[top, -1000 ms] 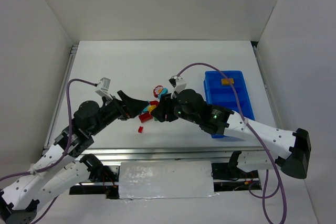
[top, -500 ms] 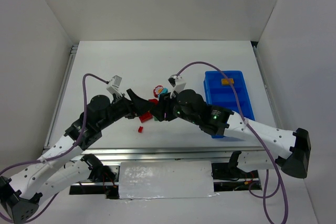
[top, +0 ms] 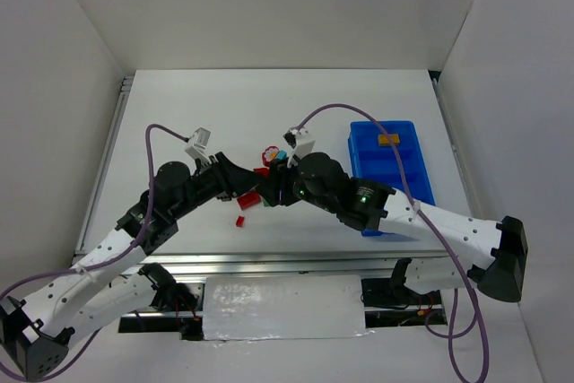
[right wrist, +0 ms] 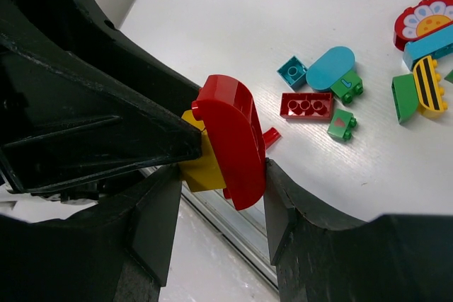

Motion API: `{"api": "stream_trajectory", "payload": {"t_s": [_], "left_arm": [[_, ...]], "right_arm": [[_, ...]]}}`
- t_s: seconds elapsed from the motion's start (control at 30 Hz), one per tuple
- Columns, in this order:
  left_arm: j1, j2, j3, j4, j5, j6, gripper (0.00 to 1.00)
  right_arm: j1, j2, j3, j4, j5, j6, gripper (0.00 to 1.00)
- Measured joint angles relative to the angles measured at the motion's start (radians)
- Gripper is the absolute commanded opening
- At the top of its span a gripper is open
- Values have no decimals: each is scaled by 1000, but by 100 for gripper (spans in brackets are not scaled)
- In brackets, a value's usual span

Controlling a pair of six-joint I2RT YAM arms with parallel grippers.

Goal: Sort the legos into containers by color

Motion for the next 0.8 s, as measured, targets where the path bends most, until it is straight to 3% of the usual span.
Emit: {"api": "stream_trajectory", "payload": {"t_s": [0.1, 0.2, 0.3, 0.63, 0.8], "left_arm": [[0, 3, 0, 6, 0, 0, 3], [1, 4, 0, 9, 0, 2, 0], [1, 3, 0, 13, 1, 2, 0], [-8, -35, 2, -12, 65, 94, 0], [-10, -47, 16, -2, 173, 197, 0]], "right_arm": [[0, 0, 2, -1, 7, 0, 15], [0, 0, 3, 0, 7, -3, 53], [0, 0, 3, 5, -6, -8, 99], [-61, -110, -93, 78, -197, -92, 100], [-214, -324, -205, 121, -491, -149, 100]]}}
